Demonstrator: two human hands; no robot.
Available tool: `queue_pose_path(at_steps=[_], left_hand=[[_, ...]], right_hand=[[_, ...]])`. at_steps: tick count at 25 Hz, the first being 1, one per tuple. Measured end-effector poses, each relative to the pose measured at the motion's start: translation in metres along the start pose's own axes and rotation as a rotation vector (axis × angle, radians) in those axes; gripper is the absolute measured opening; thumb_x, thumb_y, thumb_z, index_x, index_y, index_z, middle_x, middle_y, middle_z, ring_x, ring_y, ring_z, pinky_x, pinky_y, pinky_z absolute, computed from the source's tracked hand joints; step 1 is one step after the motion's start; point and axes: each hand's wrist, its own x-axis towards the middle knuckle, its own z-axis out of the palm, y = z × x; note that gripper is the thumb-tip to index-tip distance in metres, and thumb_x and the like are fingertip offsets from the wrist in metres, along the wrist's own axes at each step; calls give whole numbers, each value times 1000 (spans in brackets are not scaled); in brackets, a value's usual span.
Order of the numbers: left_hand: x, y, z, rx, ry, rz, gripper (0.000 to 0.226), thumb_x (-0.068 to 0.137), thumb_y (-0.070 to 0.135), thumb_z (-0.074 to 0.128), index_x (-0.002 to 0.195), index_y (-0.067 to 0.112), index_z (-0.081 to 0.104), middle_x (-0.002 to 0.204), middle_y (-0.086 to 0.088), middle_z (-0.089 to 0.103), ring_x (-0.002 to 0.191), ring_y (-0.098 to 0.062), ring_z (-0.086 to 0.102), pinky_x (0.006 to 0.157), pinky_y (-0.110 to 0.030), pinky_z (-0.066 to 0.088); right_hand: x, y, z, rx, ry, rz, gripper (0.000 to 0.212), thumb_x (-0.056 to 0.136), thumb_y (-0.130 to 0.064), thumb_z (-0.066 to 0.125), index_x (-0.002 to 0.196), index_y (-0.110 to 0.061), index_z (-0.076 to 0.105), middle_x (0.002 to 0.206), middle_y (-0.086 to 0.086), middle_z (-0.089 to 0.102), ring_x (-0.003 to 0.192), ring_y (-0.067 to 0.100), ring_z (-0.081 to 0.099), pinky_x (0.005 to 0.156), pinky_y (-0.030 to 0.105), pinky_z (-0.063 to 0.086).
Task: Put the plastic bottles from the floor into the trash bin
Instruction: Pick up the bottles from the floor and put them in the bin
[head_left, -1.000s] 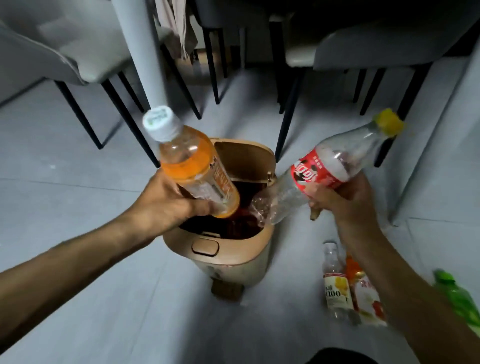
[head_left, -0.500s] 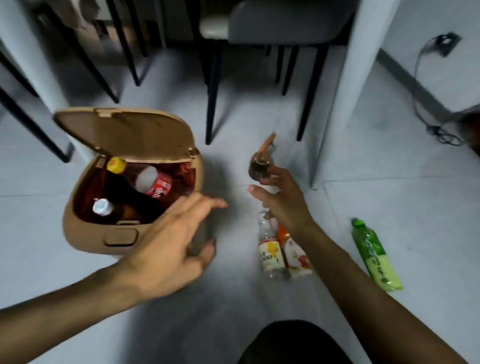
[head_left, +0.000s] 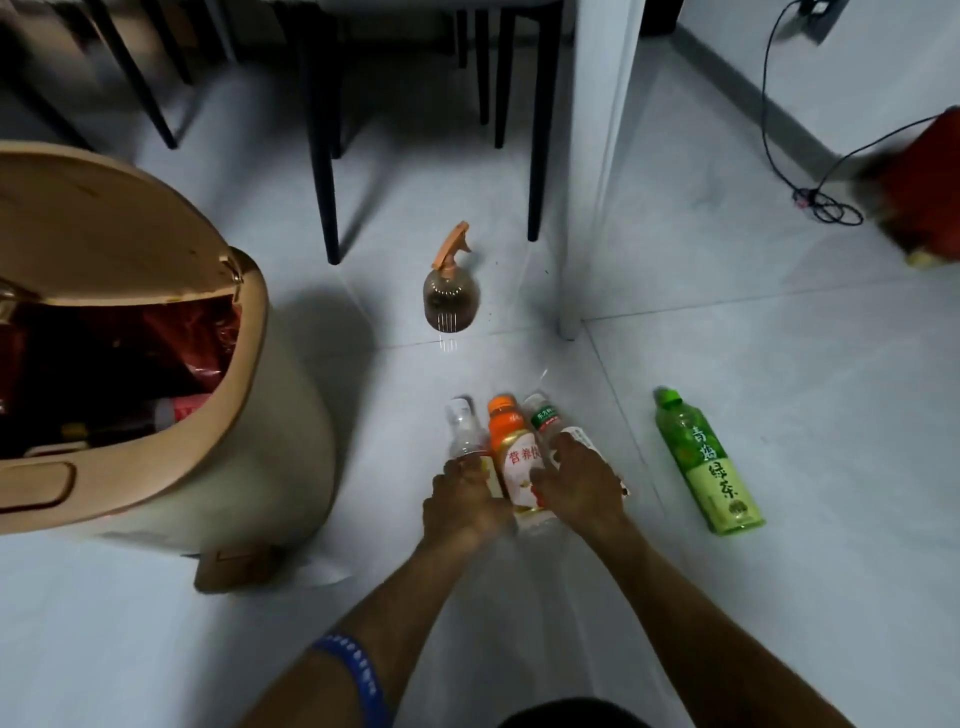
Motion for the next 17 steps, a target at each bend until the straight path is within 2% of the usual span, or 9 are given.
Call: queue_pose_path(at_steps=[3,5,7,9,10,12,14,16,17], left_hand=[[11,-18,11,-23,-51,-45,83,65,50,75,135,25,39,126,-3,57,115,-28,61,96,-38,52],[22,-23,8,-229,-35,-85,72,69,42,76,129,23,41,120,-3,59,108,-27,62,94,-40,53],[26,-26,2,-501,-25,-224,66,75,27,77,129,19,39,119,-8,58,103,-28,60,89,-39,54],[19,-33,-13,-661,-81,-323,64,73,13,80,126,14,43,119,-10,59,102,-29,62,76,-35,55],[16,-36,-22,-695,-136,-321,56,71,9,80,118,11,51,112,-8,64,97,-25,65,72,-32,55],[2,-38,-48,-714,-210,-237,36,66,-3,79,95,15,67,87,1,76,78,-13,71,67,-23,58],[-21,-26,-90,-715,-121,-96,41,61,-17,72,75,22,68,61,12,73,64,-5,67,54,-12,53],[-48,-5,-139,-681,2,45,46,56,-15,73,73,26,64,67,13,70,71,-4,63,58,-10,52],[-63,4,-165,-652,35,130,44,54,-8,75,78,26,62,78,11,70,78,-6,63,68,-13,53]], right_hand=[[8,-2,27,42,-155,62,65,78,-54,60,132,-21,45,120,6,64,110,28,62,93,41,50],[12,0,38,192,-201,109,63,72,-61,63,122,-27,47,109,2,65,98,22,65,86,40,54],[7,0,39,379,-311,147,47,73,-51,71,108,-26,53,99,-1,67,83,14,65,76,34,55],[1,1,40,524,-425,159,36,77,-42,73,106,-27,58,93,-3,69,82,11,65,71,29,53],[0,-1,39,580,-438,126,36,77,-36,74,108,-27,59,93,-4,70,83,9,66,68,27,51],[-1,-13,27,708,-419,24,50,71,-24,80,116,-29,58,102,-4,72,90,10,67,71,29,52],[0,-37,3,809,-379,-92,61,62,-14,84,115,-27,58,100,-7,74,89,10,70,73,26,53],[0,-71,-35,833,-373,-264,60,56,-13,82,111,-16,58,83,-9,75,75,5,69,62,17,51],[-1,-93,-58,837,-362,-342,59,55,-15,81,109,-11,58,79,-7,75,71,5,69,60,17,51]])
